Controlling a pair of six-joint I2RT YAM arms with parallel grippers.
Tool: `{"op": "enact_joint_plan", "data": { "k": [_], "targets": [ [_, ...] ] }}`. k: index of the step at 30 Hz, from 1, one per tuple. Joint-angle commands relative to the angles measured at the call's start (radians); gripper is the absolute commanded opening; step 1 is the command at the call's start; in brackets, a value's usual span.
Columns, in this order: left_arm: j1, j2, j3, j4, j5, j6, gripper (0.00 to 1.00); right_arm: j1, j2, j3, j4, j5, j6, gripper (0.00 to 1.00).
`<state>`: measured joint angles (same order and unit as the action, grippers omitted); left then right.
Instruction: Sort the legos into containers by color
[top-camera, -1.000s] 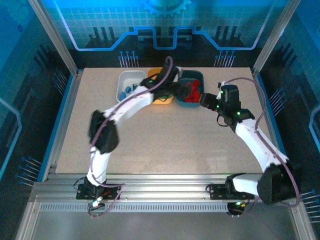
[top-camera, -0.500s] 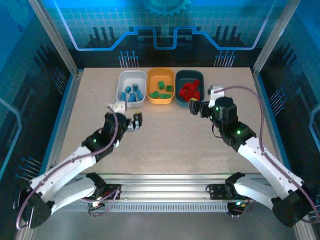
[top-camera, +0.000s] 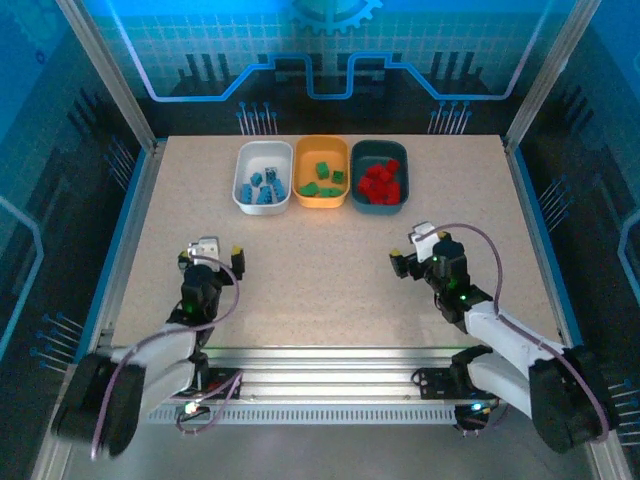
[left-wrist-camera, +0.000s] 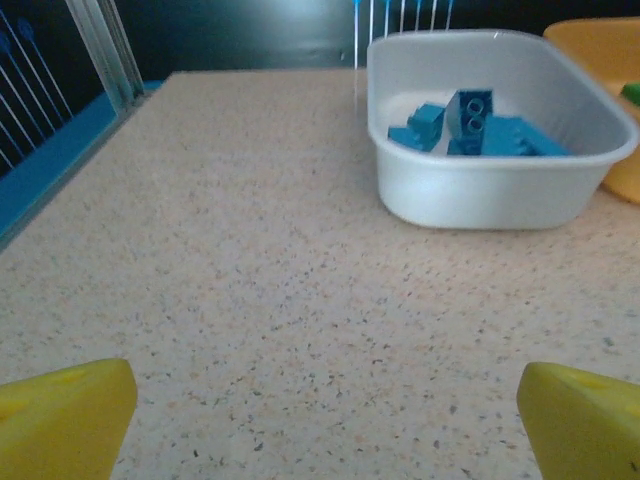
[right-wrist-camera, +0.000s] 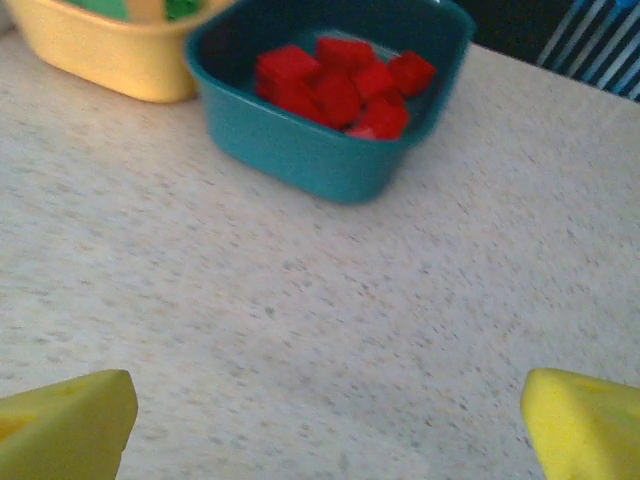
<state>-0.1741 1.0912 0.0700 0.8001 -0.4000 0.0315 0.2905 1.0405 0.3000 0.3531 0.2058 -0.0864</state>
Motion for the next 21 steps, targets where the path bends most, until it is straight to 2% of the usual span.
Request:
{"op": "enact_joint_plan", "data": {
  "k": [1, 4, 5, 6, 8, 12, 16, 21],
  "targets": [
    [0.016, 0.229, 0.046, 0.406, 0.097, 0.04, 0.99, -0.07, 0.076, -0.04, 0.291, -0.054, 0.026, 1.0],
    [0.026, 0.425, 0.103, 0.513, 0.072, 0.063, 0.99, -0.089, 0.181, -0.021, 0.388, -0.065, 0.014, 1.0],
    [0.028, 0.499, 0.106, 0.582, 0.066, 0.061, 0.99, -0.092, 0.198, -0.004, 0.38, -0.056, 0.009, 1.0],
    [0.029, 0.538, 0.139, 0.576, 0.051, 0.071, 0.99, -0.1, 0.217, 0.014, 0.371, -0.068, 0.006, 1.0],
    [0.046, 0.491, 0.167, 0.446, 0.107, 0.053, 0.99, -0.12, 0.231, 0.037, 0.346, -0.075, 0.02, 1.0],
    [0.065, 0.488, 0.193, 0.399, 0.137, 0.042, 0.99, -0.168, 0.23, 0.04, 0.338, -0.116, 0.056, 1.0],
    [0.084, 0.478, 0.217, 0.339, 0.134, 0.014, 0.99, -0.183, 0.244, 0.073, 0.29, -0.138, 0.071, 1.0],
    [0.108, 0.472, 0.237, 0.288, 0.151, -0.012, 0.99, -0.186, 0.191, 0.041, 0.27, -0.175, 0.1, 1.0]
  ]
}}
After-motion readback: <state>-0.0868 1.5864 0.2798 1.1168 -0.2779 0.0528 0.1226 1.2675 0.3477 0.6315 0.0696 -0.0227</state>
